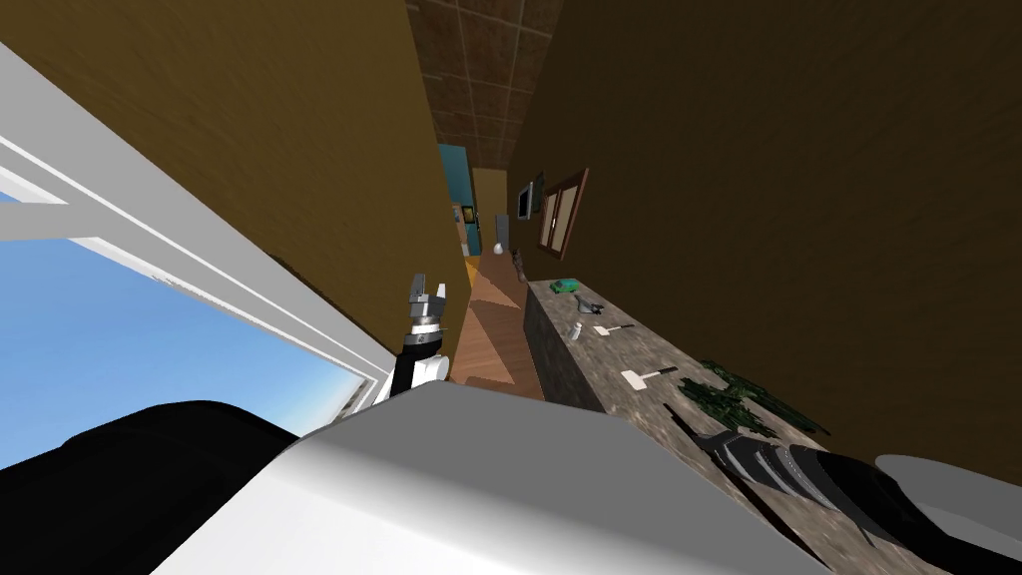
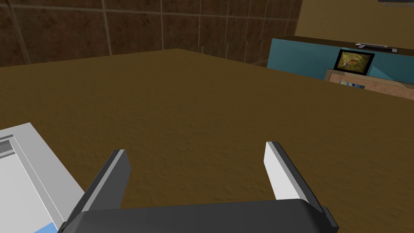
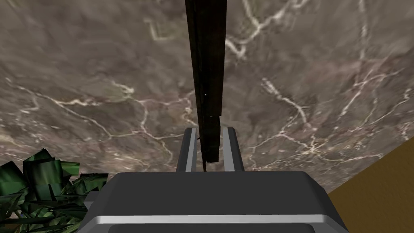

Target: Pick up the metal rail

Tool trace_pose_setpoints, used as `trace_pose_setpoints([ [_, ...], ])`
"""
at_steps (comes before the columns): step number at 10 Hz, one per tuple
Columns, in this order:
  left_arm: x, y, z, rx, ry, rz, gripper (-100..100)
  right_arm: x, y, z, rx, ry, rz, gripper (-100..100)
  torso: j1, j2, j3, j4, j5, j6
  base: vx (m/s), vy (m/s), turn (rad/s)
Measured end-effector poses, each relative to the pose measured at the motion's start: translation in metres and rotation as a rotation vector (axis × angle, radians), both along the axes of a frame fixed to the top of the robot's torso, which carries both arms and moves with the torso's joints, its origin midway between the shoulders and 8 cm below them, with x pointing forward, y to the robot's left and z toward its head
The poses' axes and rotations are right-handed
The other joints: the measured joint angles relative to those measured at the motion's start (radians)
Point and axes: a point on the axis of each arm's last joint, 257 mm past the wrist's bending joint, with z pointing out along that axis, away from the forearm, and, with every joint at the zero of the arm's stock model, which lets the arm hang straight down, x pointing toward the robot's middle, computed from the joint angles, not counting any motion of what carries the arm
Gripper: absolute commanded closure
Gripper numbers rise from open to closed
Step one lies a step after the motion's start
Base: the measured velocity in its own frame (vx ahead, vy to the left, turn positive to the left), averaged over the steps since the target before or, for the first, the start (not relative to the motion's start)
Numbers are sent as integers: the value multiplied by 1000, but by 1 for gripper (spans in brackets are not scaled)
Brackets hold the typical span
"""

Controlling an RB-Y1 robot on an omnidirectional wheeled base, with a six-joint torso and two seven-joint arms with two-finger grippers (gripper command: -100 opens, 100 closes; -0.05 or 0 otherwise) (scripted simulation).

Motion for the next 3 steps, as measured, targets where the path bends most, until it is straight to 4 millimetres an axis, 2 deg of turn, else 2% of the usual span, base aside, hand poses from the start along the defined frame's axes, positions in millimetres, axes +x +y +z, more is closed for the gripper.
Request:
trace_pose_setpoints([
  [1,0,0,0,0,0,0,0,5,-1,6,-1,-3,8,100,0,2,1,0,1,1,-53,-6,-105],
  [2,0,0,0,0,0,0,0,10,0,12,-2,-4,16,100,0,4,2,1,0,1,-22,-1,-13],
  [3,0,0,0,0,0,0,0,10,0,12,-1,-4,16,0,0,3,2,1,0,1,0,0,0],
])
